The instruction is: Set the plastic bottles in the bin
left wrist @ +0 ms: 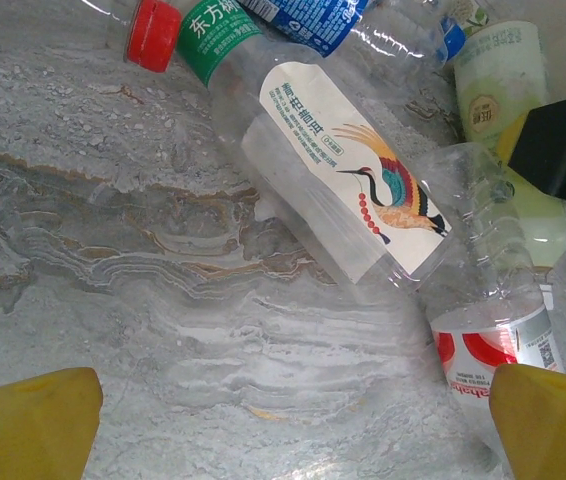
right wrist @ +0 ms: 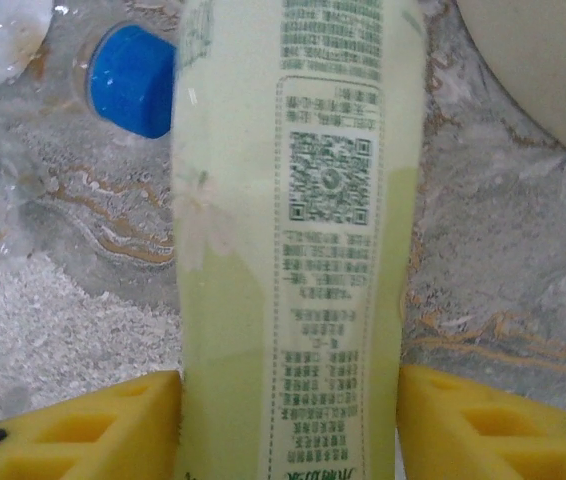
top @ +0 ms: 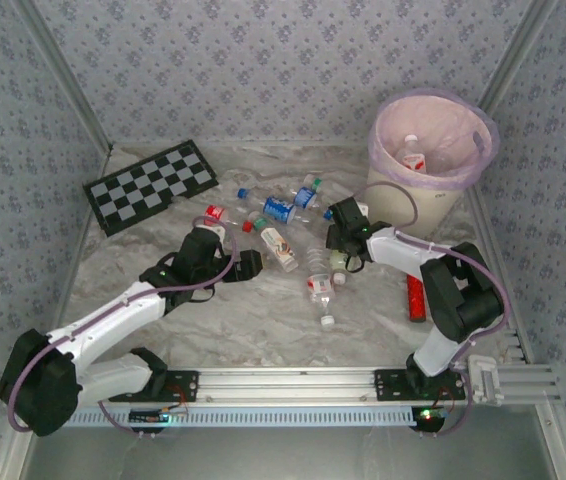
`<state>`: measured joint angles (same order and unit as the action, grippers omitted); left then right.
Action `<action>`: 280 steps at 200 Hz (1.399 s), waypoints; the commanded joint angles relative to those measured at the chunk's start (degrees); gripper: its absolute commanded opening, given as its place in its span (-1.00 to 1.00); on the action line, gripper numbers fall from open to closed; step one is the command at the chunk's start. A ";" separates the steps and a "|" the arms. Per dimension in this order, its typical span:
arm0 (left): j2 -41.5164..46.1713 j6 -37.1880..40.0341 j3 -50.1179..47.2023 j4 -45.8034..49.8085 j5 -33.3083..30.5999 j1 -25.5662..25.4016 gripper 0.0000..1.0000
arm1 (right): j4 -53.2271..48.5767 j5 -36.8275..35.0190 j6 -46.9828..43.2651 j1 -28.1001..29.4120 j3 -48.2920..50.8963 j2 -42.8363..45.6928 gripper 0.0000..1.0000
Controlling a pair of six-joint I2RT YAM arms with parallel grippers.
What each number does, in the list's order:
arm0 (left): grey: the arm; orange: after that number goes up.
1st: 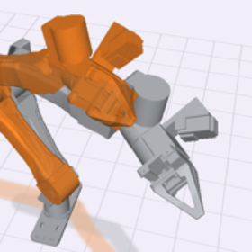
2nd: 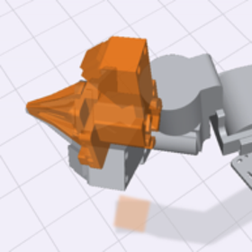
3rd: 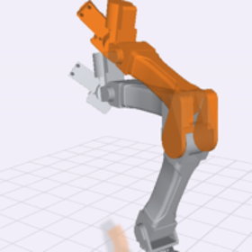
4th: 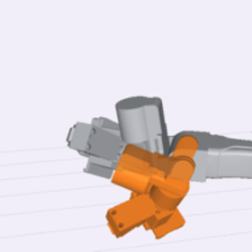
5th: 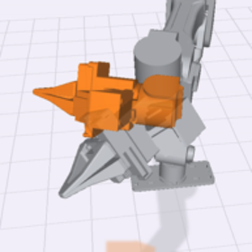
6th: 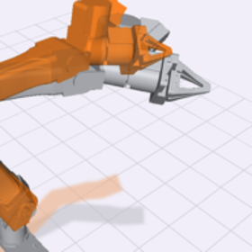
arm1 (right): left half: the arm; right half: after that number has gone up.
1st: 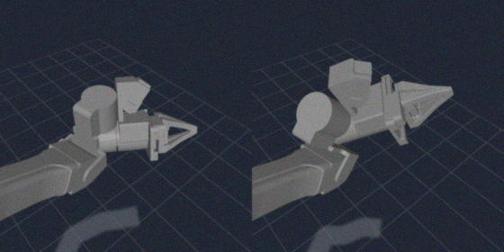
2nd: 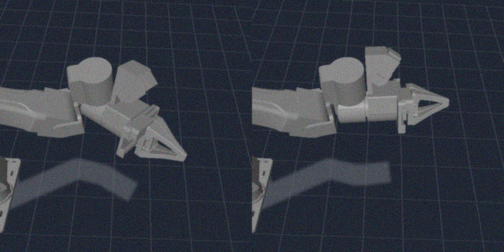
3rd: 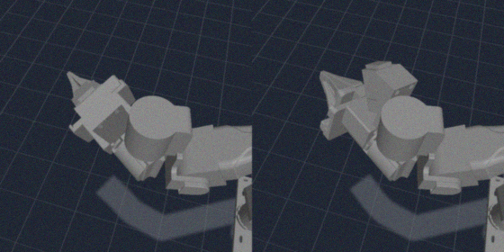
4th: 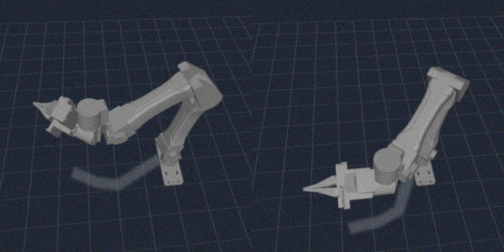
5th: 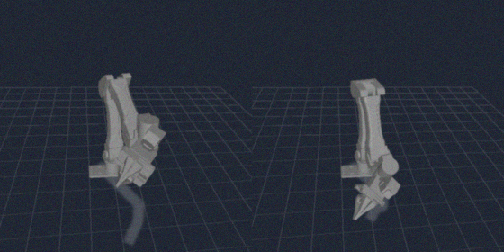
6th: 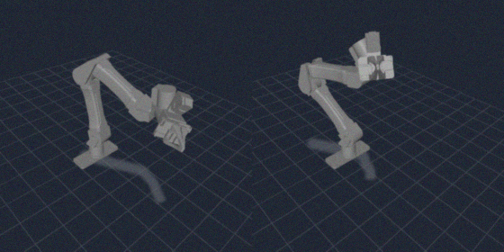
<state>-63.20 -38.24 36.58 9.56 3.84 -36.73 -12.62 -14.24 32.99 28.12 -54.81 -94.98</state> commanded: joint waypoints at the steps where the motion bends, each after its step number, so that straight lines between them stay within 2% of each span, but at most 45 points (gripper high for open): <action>1: -0.77 0.08 1.65 -1.06 1.43 0.35 0.98 | -4.65 -2.35 -1.65 0.66 -1.28 3.54 0.05; 72: -4.05 3.70 5.99 0.95 0.39 1.62 0.98 | -19.44 -4.43 -8.21 1.50 -7.48 20.48 -0.15; 121: -7.18 3.36 8.08 0.01 2.34 1.58 0.98 | -21.52 7.06 -10.76 1.90 -11.01 32.68 -0.19; 141: -7.43 2.56 7.35 -0.45 3.61 1.58 0.98 | -21.56 6.33 -12.16 1.59 -13.03 37.17 -0.19; 151: -6.50 2.64 6.53 -0.24 3.49 1.49 0.98 | -23.97 5.42 -13.80 0.81 -17.36 37.84 -0.19; 187: -1.80 3.69 4.47 2.23 0.12 1.78 0.98 | -26.38 -0.90 -23.86 -4.13 -28.68 35.24 -0.19; 218: 1.40 3.00 3.39 4.01 0.29 1.77 0.98 | -24.08 0.91 -26.49 -13.66 -36.77 29.62 -0.19; 243: 5.11 2.56 1.85 5.42 -1.37 1.90 0.98 | -22.17 1.73 -27.85 -20.68 -43.68 21.49 -0.19; 264: 7.74 2.50 1.33 7.11 -2.40 1.86 0.98 | -24.87 0.63 -30.14 -24.46 -51.28 12.23 -0.19; 280: 9.40 2.00 0.79 8.19 -2.69 1.91 0.98 | -28.19 1.66 -31.05 -26.98 -57.23 5.49 -0.27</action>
<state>-56.47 -35.64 38.02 14.83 2.85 -35.24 -36.36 -12.67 5.52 4.14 -105.03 -81.45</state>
